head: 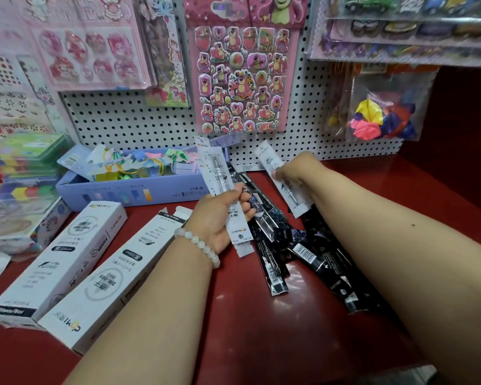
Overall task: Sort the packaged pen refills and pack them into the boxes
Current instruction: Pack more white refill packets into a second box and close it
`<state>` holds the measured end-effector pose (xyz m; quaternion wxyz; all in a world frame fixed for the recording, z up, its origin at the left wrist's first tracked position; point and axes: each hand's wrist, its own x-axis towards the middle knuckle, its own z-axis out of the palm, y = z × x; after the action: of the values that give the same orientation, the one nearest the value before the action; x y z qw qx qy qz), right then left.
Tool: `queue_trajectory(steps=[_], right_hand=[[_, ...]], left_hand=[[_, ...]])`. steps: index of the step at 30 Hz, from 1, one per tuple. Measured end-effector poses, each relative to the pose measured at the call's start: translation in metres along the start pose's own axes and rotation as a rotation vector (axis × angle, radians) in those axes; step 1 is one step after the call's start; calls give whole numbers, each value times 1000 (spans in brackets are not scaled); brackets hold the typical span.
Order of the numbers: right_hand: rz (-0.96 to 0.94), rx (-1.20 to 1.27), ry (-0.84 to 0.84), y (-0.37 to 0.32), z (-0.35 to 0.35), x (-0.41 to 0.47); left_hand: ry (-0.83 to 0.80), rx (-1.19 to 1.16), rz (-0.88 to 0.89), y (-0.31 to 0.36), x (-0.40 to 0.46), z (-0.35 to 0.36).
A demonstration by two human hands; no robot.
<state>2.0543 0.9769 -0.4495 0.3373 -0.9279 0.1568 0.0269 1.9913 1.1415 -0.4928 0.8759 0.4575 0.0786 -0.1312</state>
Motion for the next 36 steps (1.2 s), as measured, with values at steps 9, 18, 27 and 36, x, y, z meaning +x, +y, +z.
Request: queue_trajectory(steps=[9, 18, 27, 36], right_hand=[[-35, 602, -251, -20, -8, -21], [-124, 523, -118, -5, 21, 3], [-456, -508, -62, 5, 42, 71], [-688, -426, 218, 19, 22, 61]], left_hand=[[-9, -12, 37, -2, 0, 6], [32, 0, -81, -5, 1, 2], [80, -47, -36, -3, 10, 1], [92, 0, 58, -1, 8, 3]])
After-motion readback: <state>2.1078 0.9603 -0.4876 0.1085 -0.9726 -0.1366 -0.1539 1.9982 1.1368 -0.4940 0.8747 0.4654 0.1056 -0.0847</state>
